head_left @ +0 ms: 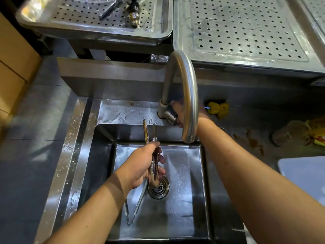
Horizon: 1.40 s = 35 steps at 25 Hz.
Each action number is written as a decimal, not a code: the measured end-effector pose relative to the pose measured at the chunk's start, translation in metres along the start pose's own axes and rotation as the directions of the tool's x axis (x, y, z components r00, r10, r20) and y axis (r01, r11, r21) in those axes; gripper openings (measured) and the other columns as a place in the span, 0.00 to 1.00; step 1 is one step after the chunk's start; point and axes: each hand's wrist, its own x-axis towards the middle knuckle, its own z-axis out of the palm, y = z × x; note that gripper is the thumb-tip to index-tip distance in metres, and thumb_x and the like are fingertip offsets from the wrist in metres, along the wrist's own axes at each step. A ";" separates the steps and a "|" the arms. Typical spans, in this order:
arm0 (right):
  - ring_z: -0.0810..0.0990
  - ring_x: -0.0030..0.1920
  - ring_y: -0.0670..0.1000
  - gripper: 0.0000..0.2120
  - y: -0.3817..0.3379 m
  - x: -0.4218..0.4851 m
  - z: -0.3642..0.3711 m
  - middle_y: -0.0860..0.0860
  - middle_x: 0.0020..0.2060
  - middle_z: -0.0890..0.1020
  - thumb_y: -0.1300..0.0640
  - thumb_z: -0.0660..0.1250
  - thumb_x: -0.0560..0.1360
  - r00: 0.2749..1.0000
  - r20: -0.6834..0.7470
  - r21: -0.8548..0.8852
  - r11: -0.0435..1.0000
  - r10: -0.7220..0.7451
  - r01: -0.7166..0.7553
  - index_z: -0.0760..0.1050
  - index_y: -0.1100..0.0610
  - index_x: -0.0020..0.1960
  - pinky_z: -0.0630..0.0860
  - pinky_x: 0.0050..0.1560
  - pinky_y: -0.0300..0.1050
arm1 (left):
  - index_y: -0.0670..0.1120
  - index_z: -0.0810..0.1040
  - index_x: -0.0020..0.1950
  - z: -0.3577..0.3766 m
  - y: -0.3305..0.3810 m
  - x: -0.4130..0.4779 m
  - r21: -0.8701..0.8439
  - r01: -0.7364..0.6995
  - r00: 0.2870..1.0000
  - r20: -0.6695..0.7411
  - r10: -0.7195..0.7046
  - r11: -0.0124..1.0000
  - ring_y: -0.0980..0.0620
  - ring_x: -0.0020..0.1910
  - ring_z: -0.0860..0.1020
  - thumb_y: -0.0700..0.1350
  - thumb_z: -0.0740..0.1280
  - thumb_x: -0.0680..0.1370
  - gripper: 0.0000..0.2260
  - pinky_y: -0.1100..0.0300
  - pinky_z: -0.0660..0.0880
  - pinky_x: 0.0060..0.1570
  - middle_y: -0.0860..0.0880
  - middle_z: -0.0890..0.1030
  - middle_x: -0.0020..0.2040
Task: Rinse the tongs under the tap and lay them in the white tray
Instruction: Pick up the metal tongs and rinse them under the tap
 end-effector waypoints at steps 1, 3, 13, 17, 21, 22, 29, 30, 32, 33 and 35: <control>0.86 0.39 0.58 0.08 0.003 0.010 0.011 0.57 0.43 0.85 0.43 0.63 0.80 0.999 0.040 0.004 1.000 -0.031 0.030 0.73 0.46 0.47 0.81 0.32 0.48 | 0.44 0.76 0.50 0.000 -0.002 -0.001 0.003 -0.002 1.000 0.012 0.002 1.000 0.44 0.28 0.80 0.54 0.62 0.84 0.14 0.56 0.79 0.29 0.47 0.81 0.34; 0.87 0.47 0.63 0.09 0.013 0.023 0.028 0.59 0.46 0.85 0.43 0.57 0.80 0.997 0.054 -0.001 0.998 -0.058 0.058 0.69 0.44 0.43 0.85 0.45 0.59 | 0.43 0.76 0.51 -0.001 -0.006 -0.003 -0.004 0.003 1.000 0.030 -0.002 1.000 0.43 0.28 0.80 0.54 0.62 0.84 0.14 0.56 0.78 0.28 0.46 0.81 0.34; 0.86 0.45 0.62 0.29 0.044 0.038 0.048 0.57 0.40 0.84 0.29 0.50 0.64 0.998 -0.062 0.231 0.973 0.012 0.003 0.74 0.51 0.42 0.84 0.51 0.64 | 0.44 0.75 0.49 0.000 -0.020 -0.009 0.026 0.031 0.999 0.026 -0.031 0.999 0.43 0.28 0.80 0.52 0.59 0.84 0.13 0.55 0.79 0.30 0.46 0.79 0.33; 0.85 0.51 0.64 0.22 0.032 0.028 0.050 0.59 0.44 0.84 0.35 0.54 0.73 0.996 -0.018 0.334 0.939 0.087 -0.076 0.74 0.52 0.42 0.81 0.59 0.67 | 0.43 0.75 0.50 0.001 -0.022 -0.008 0.042 0.039 0.999 0.027 -0.040 0.998 0.43 0.28 0.81 0.52 0.58 0.84 0.13 0.56 0.79 0.29 0.46 0.79 0.34; 0.84 0.52 0.63 0.17 0.031 0.021 0.047 0.59 0.46 0.82 0.47 0.59 0.84 0.996 -0.018 0.324 0.943 0.089 -0.078 0.75 0.59 0.47 0.80 0.62 0.65 | 0.44 0.75 0.50 0.003 -0.026 -0.010 0.048 0.059 0.997 0.047 -0.061 0.997 0.43 0.28 0.80 0.52 0.59 0.84 0.13 0.56 0.79 0.31 0.46 0.79 0.33; 0.83 0.49 0.61 0.16 0.031 0.015 0.045 0.58 0.46 0.82 0.47 0.60 0.84 0.998 -0.032 0.307 0.951 0.045 -0.033 0.75 0.59 0.50 0.81 0.60 0.63 | 0.44 0.75 0.50 0.002 -0.027 -0.010 0.047 0.066 0.997 0.045 -0.069 0.997 0.43 0.28 0.80 0.53 0.59 0.84 0.13 0.55 0.79 0.32 0.46 0.79 0.33; 0.82 0.35 0.49 0.08 0.083 -0.090 0.081 0.51 0.43 0.84 0.48 0.62 0.80 0.993 0.077 0.433 0.895 0.086 -0.111 0.80 0.48 0.50 0.79 0.39 0.47 | 0.40 0.80 0.55 0.002 -0.039 0.000 0.020 0.110 0.993 0.028 -0.111 0.994 0.42 0.26 0.80 0.77 0.54 0.76 0.40 0.51 0.81 0.29 0.43 0.78 0.30; 0.83 0.35 0.48 0.12 0.089 -0.102 0.089 0.51 0.42 0.86 0.46 0.62 0.79 0.982 0.165 0.491 0.856 0.090 -0.161 0.81 0.49 0.51 0.80 0.39 0.50 | 0.40 0.82 0.55 0.003 -0.041 0.000 0.044 0.108 0.994 0.025 -0.110 0.993 0.41 0.26 0.81 0.78 0.52 0.75 0.43 0.49 0.83 0.30 0.41 0.80 0.32; 0.82 0.32 0.49 0.14 0.097 -0.115 0.095 0.50 0.38 0.86 0.44 0.63 0.79 0.961 0.267 0.601 0.767 0.071 -0.224 0.83 0.51 0.52 0.78 0.38 0.51 | 0.41 0.84 0.55 0.006 -0.046 0.000 0.067 0.105 0.994 0.025 -0.107 0.992 0.39 0.28 0.82 0.77 0.50 0.76 0.43 0.45 0.84 0.32 0.36 0.83 0.39; 0.81 0.31 0.50 0.12 0.100 -0.119 0.094 0.50 0.35 0.85 0.45 0.65 0.79 0.955 0.291 0.624 0.746 0.054 -0.232 0.83 0.51 0.50 0.77 0.38 0.51 | 0.42 0.84 0.54 0.007 -0.048 0.000 0.060 0.108 0.994 0.026 -0.110 0.992 0.39 0.28 0.82 0.76 0.50 0.77 0.41 0.45 0.84 0.32 0.37 0.83 0.40; 0.79 0.31 0.51 0.05 0.103 -0.125 0.091 0.51 0.34 0.84 0.50 0.70 0.75 0.949 0.313 0.621 0.752 0.024 -0.223 0.83 0.49 0.48 0.76 0.37 0.51 | 0.45 0.86 0.50 0.008 -0.050 -0.002 0.042 0.128 0.991 0.022 -0.129 0.991 0.39 0.28 0.82 0.75 0.50 0.79 0.39 0.47 0.83 0.32 0.39 0.83 0.36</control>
